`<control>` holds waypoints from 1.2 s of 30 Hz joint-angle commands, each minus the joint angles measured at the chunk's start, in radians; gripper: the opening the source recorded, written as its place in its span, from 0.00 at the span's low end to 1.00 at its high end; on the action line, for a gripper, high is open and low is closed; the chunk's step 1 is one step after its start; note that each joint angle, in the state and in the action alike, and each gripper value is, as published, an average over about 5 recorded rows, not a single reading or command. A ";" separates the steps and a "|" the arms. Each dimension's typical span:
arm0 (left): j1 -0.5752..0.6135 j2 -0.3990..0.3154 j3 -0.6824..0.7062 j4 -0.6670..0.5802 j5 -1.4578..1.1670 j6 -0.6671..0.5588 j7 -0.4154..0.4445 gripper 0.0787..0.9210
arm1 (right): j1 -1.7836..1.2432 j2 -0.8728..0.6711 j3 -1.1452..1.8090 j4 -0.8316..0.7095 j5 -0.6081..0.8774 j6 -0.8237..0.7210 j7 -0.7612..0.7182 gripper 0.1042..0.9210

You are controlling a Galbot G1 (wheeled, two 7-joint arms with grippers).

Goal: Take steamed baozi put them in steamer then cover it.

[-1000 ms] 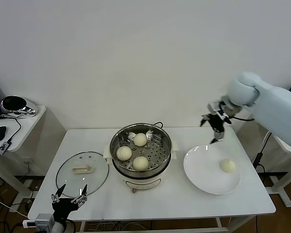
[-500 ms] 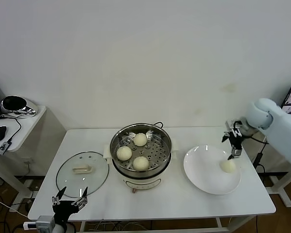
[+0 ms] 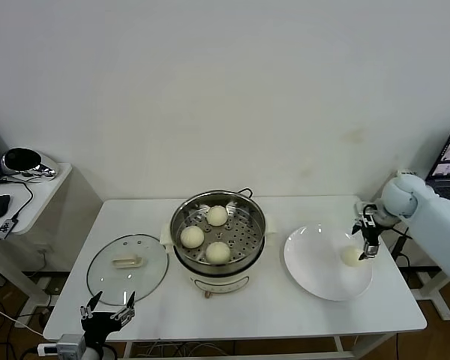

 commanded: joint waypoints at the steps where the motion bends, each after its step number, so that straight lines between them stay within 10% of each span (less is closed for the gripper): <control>1: -0.001 0.002 -0.001 0.018 0.003 -0.001 -0.001 0.88 | -0.051 0.061 0.045 -0.118 -0.050 0.062 0.044 0.88; 28: -0.010 0.003 0.001 0.042 0.019 -0.003 0.001 0.88 | -0.062 0.121 0.058 -0.194 -0.133 0.111 0.073 0.88; 36: -0.012 0.003 0.001 0.042 0.018 -0.003 0.001 0.88 | -0.058 0.119 0.060 -0.193 -0.123 0.106 0.073 0.67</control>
